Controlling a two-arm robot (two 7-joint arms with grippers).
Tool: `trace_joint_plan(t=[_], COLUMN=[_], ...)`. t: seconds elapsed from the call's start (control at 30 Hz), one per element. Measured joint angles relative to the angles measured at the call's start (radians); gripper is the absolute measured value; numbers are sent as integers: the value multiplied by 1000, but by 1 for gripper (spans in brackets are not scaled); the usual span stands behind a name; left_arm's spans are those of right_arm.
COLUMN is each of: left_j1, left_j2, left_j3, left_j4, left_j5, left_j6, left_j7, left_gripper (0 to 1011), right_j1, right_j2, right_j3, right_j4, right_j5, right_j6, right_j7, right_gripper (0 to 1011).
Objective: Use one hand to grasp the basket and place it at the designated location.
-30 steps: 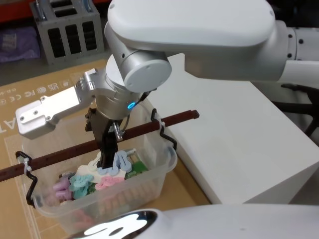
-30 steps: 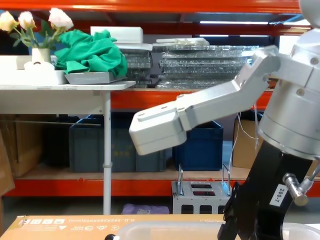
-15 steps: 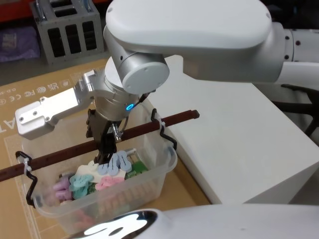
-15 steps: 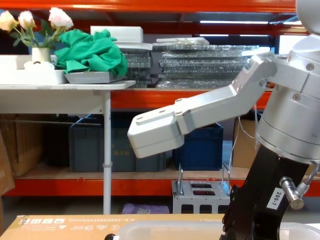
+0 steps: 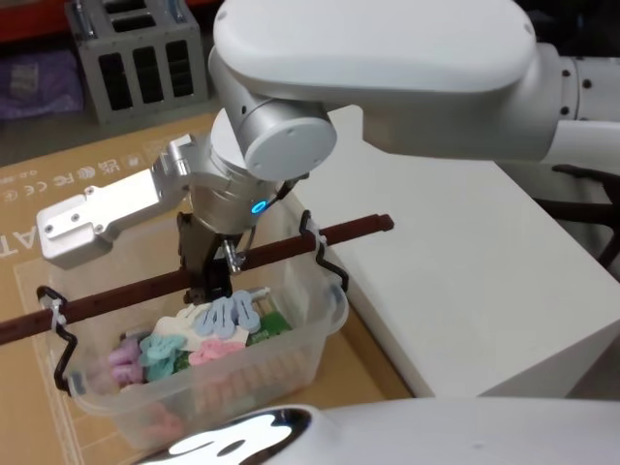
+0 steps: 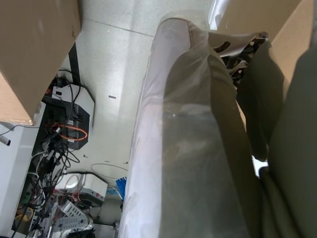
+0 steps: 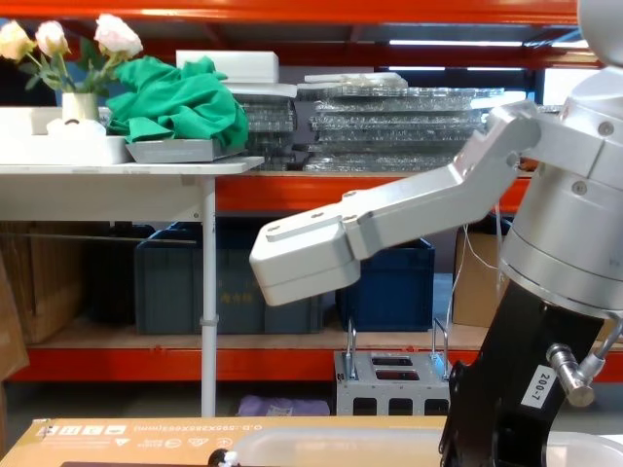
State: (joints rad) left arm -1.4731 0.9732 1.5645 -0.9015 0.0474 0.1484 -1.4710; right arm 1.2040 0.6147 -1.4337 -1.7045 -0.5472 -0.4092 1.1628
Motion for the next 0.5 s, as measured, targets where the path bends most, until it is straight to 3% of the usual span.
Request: trace_joint_plan(t=[0.33, 0.5], left_j1=[0, 0], left_j2=[0, 0], left_j3=[0, 0], left_j4=[0, 0], left_j5=[0, 0], left_j6=[0, 0], left_j7=[0, 0], left_gripper=[0, 0], right_j1=[1, 14], right_j2=[10, 30], right_j3=[6, 30], right_j4=[-4, -16], right_j5=[16, 46], right_j6=[-5, -12], right_j7=[1, 0], right_gripper=[239, 239])
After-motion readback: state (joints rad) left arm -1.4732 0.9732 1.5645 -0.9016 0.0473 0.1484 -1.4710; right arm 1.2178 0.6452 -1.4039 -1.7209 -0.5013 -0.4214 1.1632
